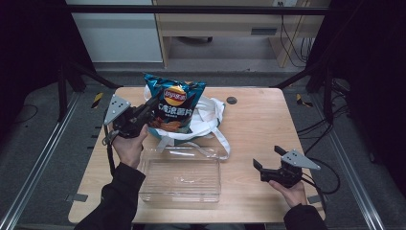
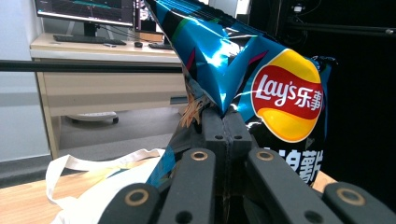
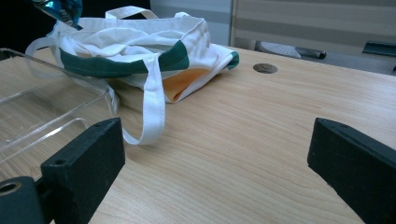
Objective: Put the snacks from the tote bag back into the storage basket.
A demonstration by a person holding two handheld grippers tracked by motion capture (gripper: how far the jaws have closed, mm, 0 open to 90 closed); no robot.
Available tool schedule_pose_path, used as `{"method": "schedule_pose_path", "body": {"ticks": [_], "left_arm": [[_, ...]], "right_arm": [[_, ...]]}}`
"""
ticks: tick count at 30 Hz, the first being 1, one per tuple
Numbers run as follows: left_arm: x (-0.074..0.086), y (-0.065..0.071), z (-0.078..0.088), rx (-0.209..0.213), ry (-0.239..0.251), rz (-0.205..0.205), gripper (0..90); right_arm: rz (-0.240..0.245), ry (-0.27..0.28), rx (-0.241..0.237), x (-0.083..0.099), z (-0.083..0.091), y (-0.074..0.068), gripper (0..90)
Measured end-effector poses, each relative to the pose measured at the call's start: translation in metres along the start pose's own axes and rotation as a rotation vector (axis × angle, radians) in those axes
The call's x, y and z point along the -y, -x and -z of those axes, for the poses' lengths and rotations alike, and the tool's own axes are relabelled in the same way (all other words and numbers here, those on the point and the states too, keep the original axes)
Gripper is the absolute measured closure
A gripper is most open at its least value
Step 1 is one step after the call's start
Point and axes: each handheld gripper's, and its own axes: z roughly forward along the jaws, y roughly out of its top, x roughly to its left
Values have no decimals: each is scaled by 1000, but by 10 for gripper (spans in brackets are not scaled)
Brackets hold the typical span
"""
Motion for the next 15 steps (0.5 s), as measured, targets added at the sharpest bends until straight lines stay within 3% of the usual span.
{"method": "schedule_pose_path", "body": {"ticks": [15], "left_arm": [[8,20,23,28,9,23,900]], "right_arm": [[-6,11,-2,0,0,0,44]]}}
